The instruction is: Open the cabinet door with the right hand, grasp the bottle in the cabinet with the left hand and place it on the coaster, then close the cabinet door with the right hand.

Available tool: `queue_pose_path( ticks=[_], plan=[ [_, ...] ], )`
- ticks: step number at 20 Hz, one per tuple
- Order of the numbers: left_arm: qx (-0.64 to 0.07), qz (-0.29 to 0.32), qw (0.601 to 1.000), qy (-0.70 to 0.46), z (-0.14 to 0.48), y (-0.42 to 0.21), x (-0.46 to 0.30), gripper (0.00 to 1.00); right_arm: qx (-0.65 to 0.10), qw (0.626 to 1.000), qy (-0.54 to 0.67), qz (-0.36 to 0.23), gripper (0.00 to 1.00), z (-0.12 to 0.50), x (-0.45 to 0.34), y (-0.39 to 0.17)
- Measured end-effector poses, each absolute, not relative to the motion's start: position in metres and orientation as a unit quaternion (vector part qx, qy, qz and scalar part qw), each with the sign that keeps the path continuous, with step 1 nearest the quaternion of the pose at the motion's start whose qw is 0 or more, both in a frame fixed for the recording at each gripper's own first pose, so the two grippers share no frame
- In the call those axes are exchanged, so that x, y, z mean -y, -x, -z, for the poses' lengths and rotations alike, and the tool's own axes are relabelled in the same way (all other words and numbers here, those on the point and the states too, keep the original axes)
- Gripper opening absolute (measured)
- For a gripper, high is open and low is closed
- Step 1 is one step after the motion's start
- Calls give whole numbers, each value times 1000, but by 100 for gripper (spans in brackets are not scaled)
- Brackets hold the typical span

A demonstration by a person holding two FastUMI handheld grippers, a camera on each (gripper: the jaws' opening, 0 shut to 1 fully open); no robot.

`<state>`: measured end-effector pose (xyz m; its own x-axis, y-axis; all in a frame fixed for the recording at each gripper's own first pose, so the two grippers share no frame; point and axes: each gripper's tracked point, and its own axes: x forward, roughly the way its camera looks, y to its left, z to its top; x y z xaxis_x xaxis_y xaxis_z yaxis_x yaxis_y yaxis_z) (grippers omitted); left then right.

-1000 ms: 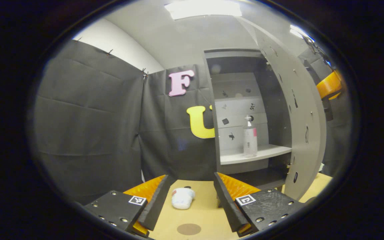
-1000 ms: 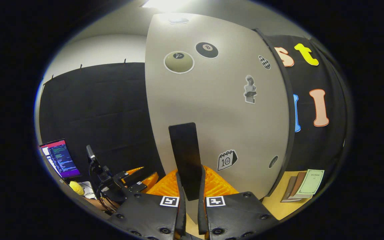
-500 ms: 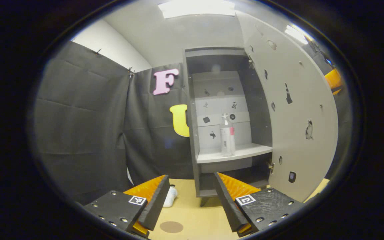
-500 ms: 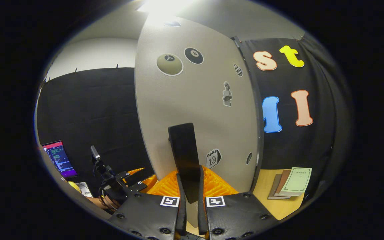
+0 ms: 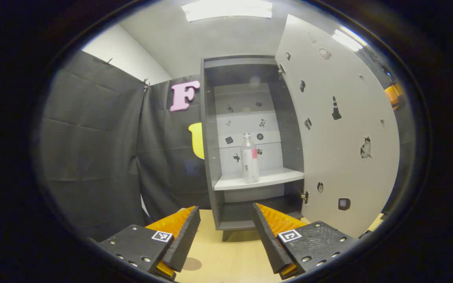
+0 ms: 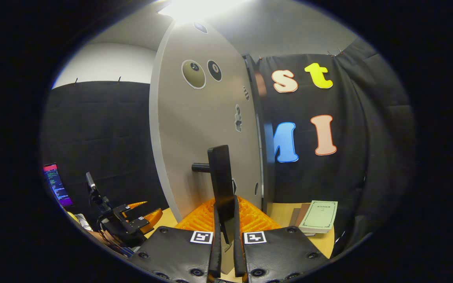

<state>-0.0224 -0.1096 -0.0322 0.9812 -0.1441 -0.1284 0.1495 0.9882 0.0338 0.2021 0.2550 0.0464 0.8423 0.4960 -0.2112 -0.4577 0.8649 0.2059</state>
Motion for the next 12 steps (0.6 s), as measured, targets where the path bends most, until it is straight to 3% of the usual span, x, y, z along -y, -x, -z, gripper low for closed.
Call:
queue_pose_path(
  ticks=[7,8,12],
  plan=[
    [-59,72,995,-25,26,40,128,80,-114,956,-95,-254,14,-51,-259,-204],
    [-57,71,995,-27,24,42,131,80,-112,956,-95,-255,18,-52,-258,-202],
    [-57,79,995,-25,26,41,149,80,-100,952,-122,-261,14,-63,-250,-182]
  ],
)
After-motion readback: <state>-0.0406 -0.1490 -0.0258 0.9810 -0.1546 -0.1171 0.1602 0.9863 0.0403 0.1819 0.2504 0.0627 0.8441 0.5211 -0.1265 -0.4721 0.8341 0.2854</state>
